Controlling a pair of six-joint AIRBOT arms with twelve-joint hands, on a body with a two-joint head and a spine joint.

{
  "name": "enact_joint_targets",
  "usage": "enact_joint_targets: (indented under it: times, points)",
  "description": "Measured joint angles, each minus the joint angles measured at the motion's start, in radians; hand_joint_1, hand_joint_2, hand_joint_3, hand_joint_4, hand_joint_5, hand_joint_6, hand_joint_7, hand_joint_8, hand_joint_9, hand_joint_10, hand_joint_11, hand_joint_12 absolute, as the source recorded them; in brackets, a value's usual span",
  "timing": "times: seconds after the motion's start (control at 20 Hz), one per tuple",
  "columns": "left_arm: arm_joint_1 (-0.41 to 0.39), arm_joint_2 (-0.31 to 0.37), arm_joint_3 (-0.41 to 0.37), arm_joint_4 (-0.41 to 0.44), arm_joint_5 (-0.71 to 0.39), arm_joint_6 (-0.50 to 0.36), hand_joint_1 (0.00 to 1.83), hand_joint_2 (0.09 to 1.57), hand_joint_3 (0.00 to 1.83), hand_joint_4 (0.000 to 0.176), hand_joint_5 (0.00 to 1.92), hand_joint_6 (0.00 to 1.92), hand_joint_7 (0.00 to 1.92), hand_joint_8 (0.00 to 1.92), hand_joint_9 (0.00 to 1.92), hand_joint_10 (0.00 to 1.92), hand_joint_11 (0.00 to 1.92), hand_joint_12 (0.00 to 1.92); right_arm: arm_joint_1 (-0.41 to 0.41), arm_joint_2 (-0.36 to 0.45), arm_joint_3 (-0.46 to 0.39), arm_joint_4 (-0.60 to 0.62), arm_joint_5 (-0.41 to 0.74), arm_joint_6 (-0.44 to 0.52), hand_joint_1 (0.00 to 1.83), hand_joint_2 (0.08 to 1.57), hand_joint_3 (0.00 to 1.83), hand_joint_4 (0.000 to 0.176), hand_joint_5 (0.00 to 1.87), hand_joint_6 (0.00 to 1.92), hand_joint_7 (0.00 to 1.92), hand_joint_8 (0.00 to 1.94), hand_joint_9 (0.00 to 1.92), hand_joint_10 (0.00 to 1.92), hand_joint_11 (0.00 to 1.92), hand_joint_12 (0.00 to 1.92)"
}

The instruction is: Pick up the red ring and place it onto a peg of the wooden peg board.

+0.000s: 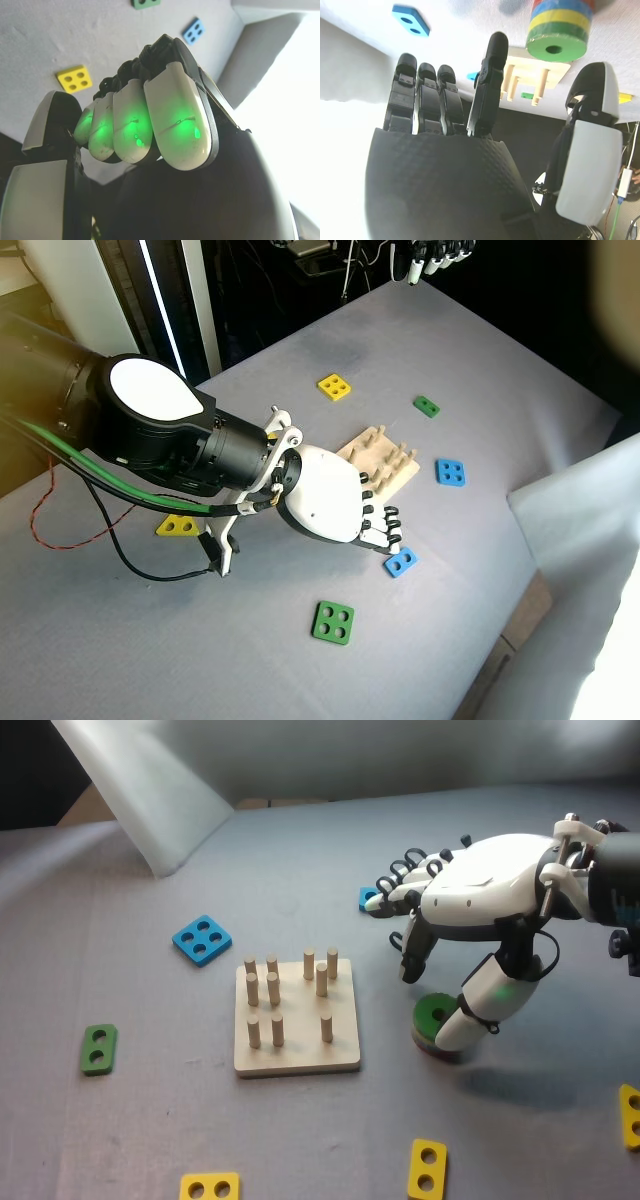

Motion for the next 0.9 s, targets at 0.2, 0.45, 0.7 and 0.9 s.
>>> enact_joint_targets:
  times: [0.2, 0.45, 0.7, 0.9]
  points:
    - [0.0, 0.0, 0.0, 0.0, 0.0, 0.0, 0.88, 1.44, 0.0, 0.176, 1.33, 1.92, 1.61, 1.92, 1.71, 1.92, 1.82, 1.92, -0.014, -0.004, 0.0, 0.0, 0.0, -0.023, 0.71, 0.81, 0.0, 0.041, 0.84, 0.0, 0.08, 0.0, 0.0, 0.0, 0.0, 0.01]
    - [0.0, 0.0, 0.0, 0.0, -0.001, 0.0, 0.88, 1.44, 0.0, 0.176, 1.32, 1.92, 1.6, 1.92, 1.7, 1.92, 1.82, 1.92, -0.019, -0.005, 0.0, 0.0, 0.0, -0.029, 0.72, 0.8, 0.0, 0.044, 0.84, 0.0, 0.09, 0.01, 0.0, 0.0, 0.0, 0.0]
    - [0.0, 0.0, 0.0, 0.0, 0.0, 0.0, 0.9, 1.43, 0.0, 0.176, 1.33, 1.92, 1.61, 1.92, 1.7, 1.92, 1.82, 1.92, -0.027, -0.005, 0.0, 0.0, 0.0, -0.041, 0.71, 0.82, 0.01, 0.051, 0.83, 0.0, 0.07, 0.0, 0.0, 0.0, 0.0, 0.0]
    - [0.0, 0.0, 0.0, 0.0, -0.001, 0.0, 0.88, 1.44, 0.0, 0.176, 1.33, 1.92, 1.61, 1.92, 1.72, 1.92, 1.84, 1.92, -0.034, -0.005, 0.0, 0.003, 0.001, -0.054, 0.7, 0.82, 0.0, 0.065, 0.84, 0.0, 0.07, 0.0, 0.0, 0.0, 0.0, 0.0]
